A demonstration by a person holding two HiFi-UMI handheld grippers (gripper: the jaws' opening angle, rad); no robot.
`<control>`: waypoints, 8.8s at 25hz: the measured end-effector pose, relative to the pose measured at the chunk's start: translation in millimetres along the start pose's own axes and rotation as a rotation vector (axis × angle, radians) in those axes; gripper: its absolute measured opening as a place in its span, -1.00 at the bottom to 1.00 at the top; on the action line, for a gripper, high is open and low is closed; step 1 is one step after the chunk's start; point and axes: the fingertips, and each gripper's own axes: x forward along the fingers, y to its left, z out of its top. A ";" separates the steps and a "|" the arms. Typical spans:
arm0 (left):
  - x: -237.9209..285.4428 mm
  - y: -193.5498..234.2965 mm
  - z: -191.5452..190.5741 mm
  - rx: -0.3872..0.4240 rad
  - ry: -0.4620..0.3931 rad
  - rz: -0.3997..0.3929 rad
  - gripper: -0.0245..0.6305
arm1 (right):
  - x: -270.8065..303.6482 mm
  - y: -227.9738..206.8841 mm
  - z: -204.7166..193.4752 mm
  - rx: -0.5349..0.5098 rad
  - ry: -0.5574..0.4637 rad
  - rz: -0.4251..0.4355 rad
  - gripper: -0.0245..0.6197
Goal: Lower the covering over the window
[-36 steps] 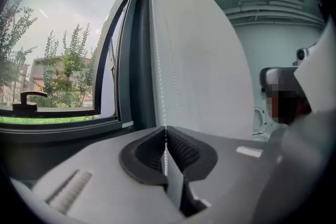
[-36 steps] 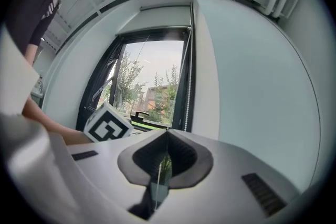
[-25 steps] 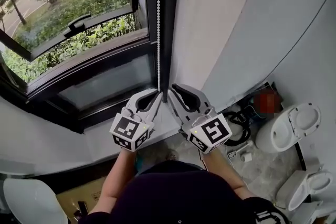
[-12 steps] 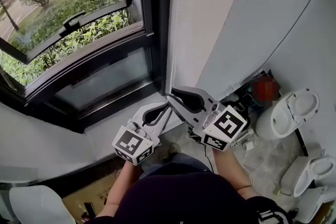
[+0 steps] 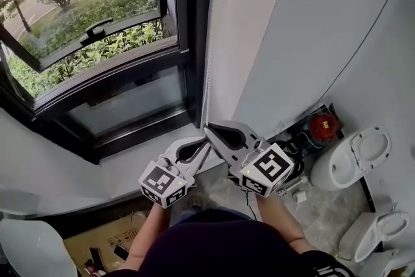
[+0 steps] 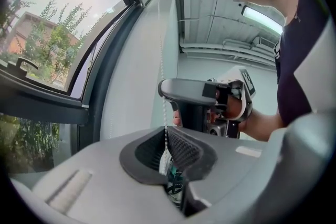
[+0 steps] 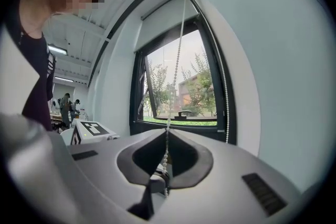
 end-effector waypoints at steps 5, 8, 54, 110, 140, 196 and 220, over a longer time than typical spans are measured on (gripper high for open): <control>8.2 -6.2 -1.6 -0.037 -0.050 0.052 -0.86 | -11.4 -5.1 -1.2 0.001 0.000 0.047 -0.87; 16.1 -12.4 -12.5 -0.009 -0.007 0.087 -0.86 | -18.6 -5.4 -11.4 -0.014 0.026 0.067 -0.87; -14.5 -7.2 -54.1 -0.015 0.079 0.004 -0.70 | -20.8 3.5 -176.3 0.088 0.307 0.003 -0.89; 7.4 -15.5 -187.1 -0.329 0.376 -0.014 -0.89 | -44.0 7.0 -286.0 0.132 0.617 0.016 -0.88; 3.0 -5.3 -191.3 -0.348 0.360 0.024 -0.89 | -15.6 -8.5 -79.3 -0.011 0.188 -0.009 -0.63; -11.0 -4.0 -203.7 -0.067 0.411 0.143 -0.67 | -7.4 -13.6 -247.7 0.063 0.580 -0.116 -0.87; 5.7 -1.6 11.9 0.139 0.031 0.148 -0.53 | -11.1 -13.9 -247.3 0.054 0.582 -0.112 -0.87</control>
